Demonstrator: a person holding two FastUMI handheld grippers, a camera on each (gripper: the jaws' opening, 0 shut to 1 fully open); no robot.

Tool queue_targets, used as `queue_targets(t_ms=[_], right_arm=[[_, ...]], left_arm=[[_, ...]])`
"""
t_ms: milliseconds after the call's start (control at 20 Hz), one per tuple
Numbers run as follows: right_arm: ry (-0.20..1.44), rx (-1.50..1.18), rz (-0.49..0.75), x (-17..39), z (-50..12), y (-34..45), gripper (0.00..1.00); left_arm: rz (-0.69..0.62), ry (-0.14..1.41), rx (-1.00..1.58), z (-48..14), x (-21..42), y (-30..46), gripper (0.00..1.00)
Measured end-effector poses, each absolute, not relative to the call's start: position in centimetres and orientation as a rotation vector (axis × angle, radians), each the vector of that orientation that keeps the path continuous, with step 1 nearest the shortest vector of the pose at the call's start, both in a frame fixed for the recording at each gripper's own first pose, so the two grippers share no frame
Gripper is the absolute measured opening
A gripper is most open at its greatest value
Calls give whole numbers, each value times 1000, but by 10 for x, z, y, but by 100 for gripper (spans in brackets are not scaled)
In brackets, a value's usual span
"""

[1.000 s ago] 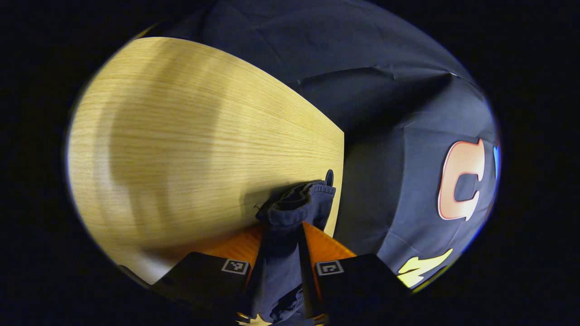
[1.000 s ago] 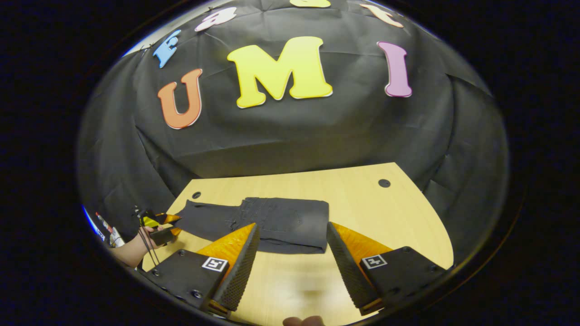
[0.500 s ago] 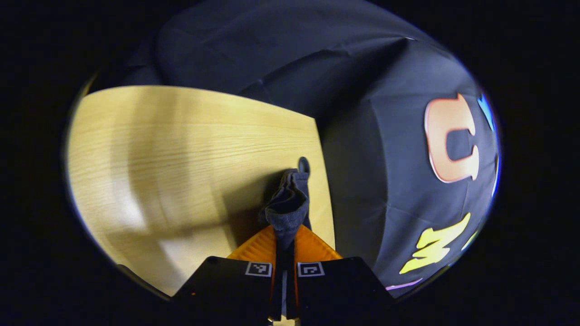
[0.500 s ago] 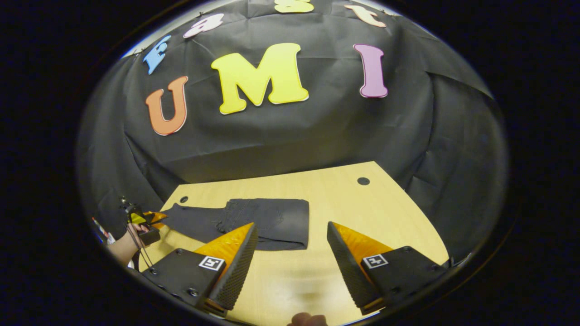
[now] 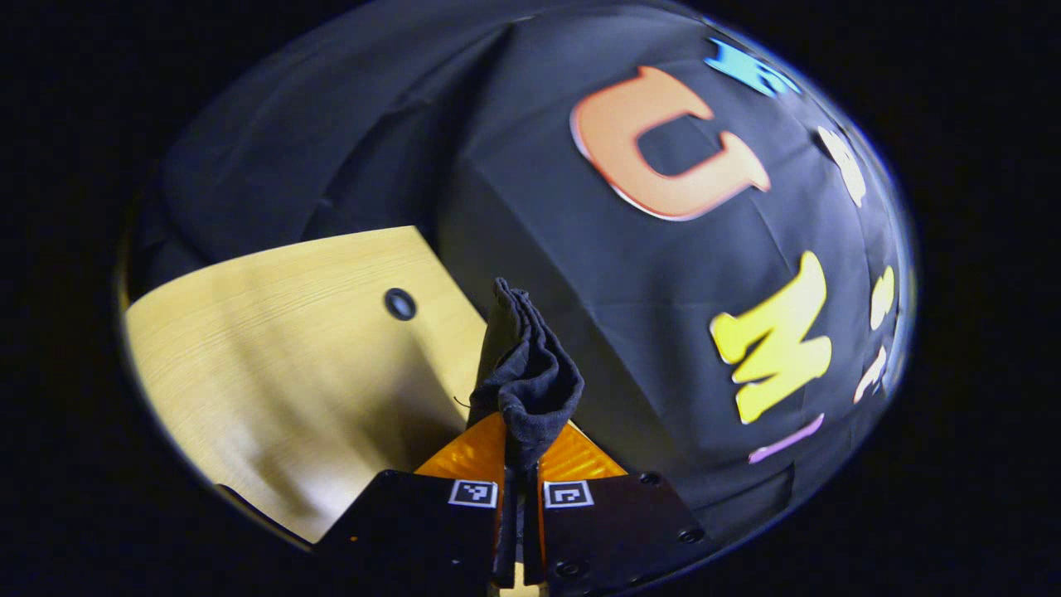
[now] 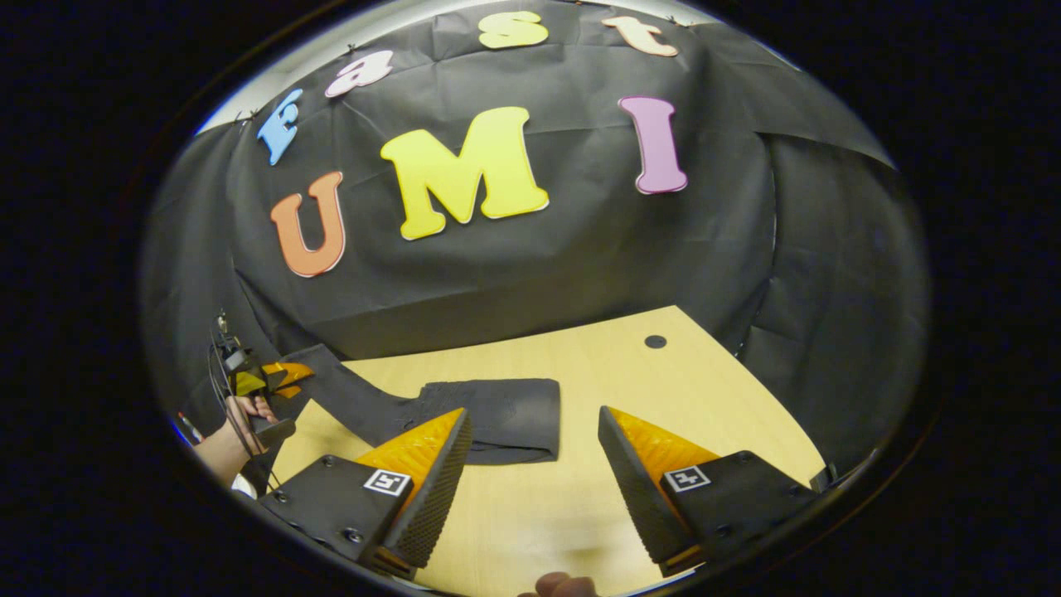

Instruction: Grasp the waist and the cuffs of the jeans and fold them to make the two legs overlap; first hold the waist and fold one-third of the jeans toward the cuffs, then hold the cuffs and fold the remaining one-third in the same direction to finish folding.

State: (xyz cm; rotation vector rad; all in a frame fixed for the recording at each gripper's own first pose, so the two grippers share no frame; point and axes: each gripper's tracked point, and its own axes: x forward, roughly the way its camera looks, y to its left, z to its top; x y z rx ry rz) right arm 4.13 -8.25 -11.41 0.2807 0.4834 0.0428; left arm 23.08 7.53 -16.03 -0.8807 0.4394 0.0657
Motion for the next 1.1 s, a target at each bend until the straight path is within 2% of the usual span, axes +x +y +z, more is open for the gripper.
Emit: queue_targets(t_ms=[250, 450, 550, 600, 650, 800, 850, 900, 1100], right_arm=[[449, 299, -67, 13, -109, -146, 94], [443, 335, -186, -15, -117, -197, 95], [451, 344, -238, -30, -124, -219, 94], [456, 347, -262, -37, -127, -229, 89], [462, 351, -283, -44, -130, -238, 94], [472, 358, -333, -57, -138, -258, 95], [478, 358, -342, -61, -141, -262, 89], [484, 358, -350, -63, -144, -265, 95], [506, 355, -361, -62, -153, -270, 95]], left_arm=[[-139, 444, -665, -132, 245, -50, 6], [-240, 486, -574, -142, 246, -130, 7], [-263, 513, -528, -162, 247, -155, 6], [-269, 526, -504, -168, 246, -163, 6], [-273, 537, -483, -175, 248, -174, 6], [-275, 558, -421, -194, 248, -198, 6], [-275, 564, -404, -201, 248, -204, 6], [-275, 572, -390, -208, 247, -210, 7], [-271, 593, -355, -232, 249, -222, 7]])
